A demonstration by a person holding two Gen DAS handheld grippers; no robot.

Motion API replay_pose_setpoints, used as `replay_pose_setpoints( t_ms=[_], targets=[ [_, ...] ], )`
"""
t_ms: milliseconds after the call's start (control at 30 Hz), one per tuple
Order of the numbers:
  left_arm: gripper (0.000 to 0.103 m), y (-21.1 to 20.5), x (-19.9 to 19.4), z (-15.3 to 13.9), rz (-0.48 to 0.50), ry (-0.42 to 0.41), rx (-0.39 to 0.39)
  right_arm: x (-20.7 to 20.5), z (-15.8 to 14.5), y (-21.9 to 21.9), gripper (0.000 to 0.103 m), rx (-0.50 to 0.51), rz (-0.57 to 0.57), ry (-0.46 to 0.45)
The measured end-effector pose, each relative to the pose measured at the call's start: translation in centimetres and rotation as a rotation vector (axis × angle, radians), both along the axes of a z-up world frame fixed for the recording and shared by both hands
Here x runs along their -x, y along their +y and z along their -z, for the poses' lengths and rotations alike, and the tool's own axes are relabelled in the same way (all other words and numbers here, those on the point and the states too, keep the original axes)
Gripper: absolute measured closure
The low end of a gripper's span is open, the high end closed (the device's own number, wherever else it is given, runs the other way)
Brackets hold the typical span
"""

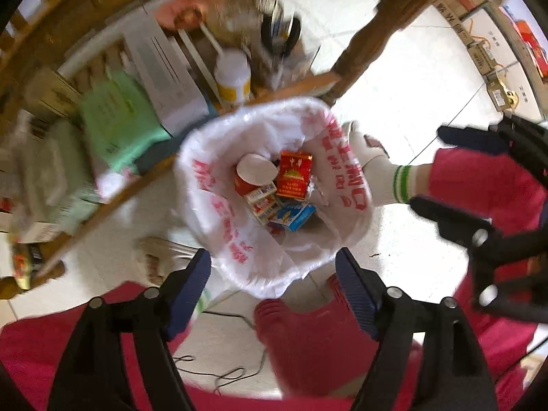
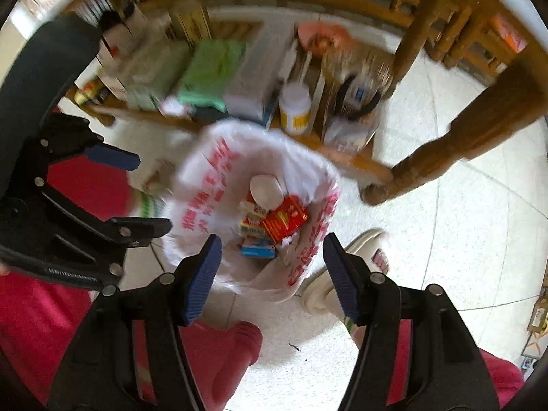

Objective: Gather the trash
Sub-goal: 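Raise both tools and move the left tool over the yellow snack wrapper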

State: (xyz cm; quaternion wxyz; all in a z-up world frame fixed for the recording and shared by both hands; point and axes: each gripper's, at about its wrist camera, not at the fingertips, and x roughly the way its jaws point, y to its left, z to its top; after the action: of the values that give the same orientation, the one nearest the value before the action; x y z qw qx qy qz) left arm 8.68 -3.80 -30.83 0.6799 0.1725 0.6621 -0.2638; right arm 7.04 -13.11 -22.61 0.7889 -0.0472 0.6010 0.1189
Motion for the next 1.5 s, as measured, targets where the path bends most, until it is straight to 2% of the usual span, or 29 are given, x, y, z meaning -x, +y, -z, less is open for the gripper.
replay_pose_setpoints(
  t_ms=[33,67,167,433,500,633,800,1067,1300,1500],
  targets=[
    [0.022,0.2,0.4,-2.2,0.014,-0.045,-0.004,0.4,-2.5,-0.5,0.02,-0.018,0.003,-0.043],
    [0.021,0.3,0.7,-4.0,0.026,-0.082,-0.005,0.6,-3.9,-0.7,0.016,-0.03,0.004,-0.065],
    [0.014,0.4,1.1,-9.8,0.048,-0.179,-0.002,0.8,-9.0,-1.7,0.013,-0.051,-0.003,-0.119],
    [0.01,0.2,-1.1,-22.5,0.024,-0.251,0.036,-1.0,-22.0,-4.3,0.013,-0.139,-0.014,-0.248],
    [0.01,-0.4,-1.7,-25.0,0.041,-0.271,0.037,-1.6,-24.9,-4.7,0.012,-0.143,-0.012,-0.288],
    [0.01,-1.3,-2.4,-28.3,0.055,-0.28,0.035,-2.9,-28.9,-5.1,0.009,-0.133,-0.039,-0.337],
    [0.01,-2.8,-3.2,-30.1,0.075,-0.279,0.039,-5.6,-31.9,-5.5,0.009,-0.181,-0.059,-0.323],
    [0.01,-4.6,-4.6,-30.1,0.11,-0.282,0.037,-9.8,-33.5,-6.5,0.009,-0.173,-0.059,-0.317],
    [0.01,-5.9,-7.0,-27.5,0.112,-0.271,-0.003,-13.6,-33.0,-7.8,0.009,-0.189,-0.053,-0.283],
    [0.01,-7.4,-9.1,-24.0,0.101,-0.246,-0.025,-15.7,-32.2,-8.2,0.009,-0.195,-0.088,-0.25]
  ],
)
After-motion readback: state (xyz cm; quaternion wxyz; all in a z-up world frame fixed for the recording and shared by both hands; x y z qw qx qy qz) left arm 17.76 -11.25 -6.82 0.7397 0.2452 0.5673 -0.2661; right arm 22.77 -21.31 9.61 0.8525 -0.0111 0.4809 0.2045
